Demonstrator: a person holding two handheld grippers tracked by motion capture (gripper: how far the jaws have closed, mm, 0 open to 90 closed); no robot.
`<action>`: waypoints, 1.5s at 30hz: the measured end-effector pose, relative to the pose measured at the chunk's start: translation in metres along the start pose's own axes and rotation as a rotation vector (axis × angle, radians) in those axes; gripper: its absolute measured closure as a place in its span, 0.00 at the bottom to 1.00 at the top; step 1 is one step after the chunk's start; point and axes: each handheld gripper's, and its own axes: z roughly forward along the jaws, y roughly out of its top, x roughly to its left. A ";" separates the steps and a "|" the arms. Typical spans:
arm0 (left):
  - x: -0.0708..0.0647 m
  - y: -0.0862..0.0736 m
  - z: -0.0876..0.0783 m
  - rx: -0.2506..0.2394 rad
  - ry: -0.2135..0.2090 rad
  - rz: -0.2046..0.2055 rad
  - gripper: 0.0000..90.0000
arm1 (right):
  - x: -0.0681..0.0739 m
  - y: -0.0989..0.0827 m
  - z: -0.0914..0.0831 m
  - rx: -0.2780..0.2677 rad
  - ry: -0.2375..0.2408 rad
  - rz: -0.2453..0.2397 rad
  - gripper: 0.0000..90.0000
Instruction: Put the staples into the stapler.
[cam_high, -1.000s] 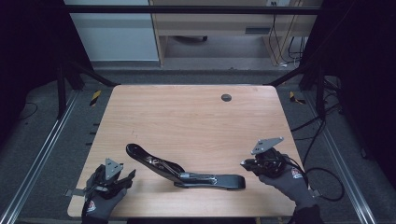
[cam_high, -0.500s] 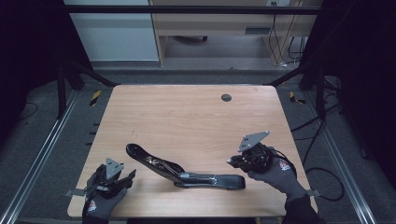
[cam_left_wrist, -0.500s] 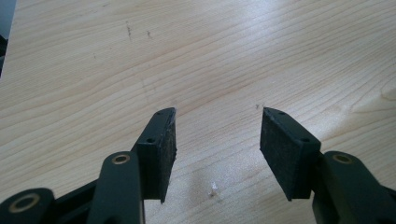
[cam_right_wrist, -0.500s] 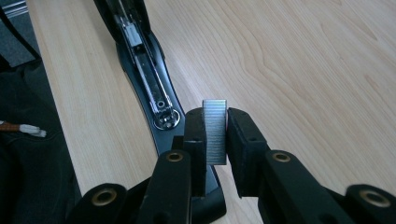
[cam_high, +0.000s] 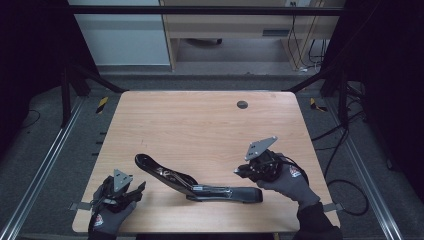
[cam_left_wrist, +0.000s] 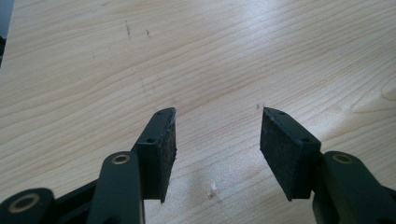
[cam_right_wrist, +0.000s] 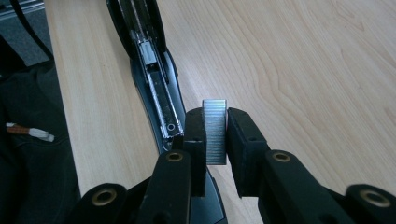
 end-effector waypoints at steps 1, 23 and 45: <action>0.000 0.000 0.000 0.000 0.000 0.000 0.51 | 0.000 0.001 0.000 0.000 0.001 -0.002 0.87; -0.001 0.000 0.000 0.002 -0.004 0.010 0.50 | 0.006 0.025 0.013 0.021 0.041 -0.089 0.87; -0.001 0.000 0.000 0.003 -0.005 0.010 0.50 | 0.014 0.036 0.042 0.076 0.124 -0.155 0.87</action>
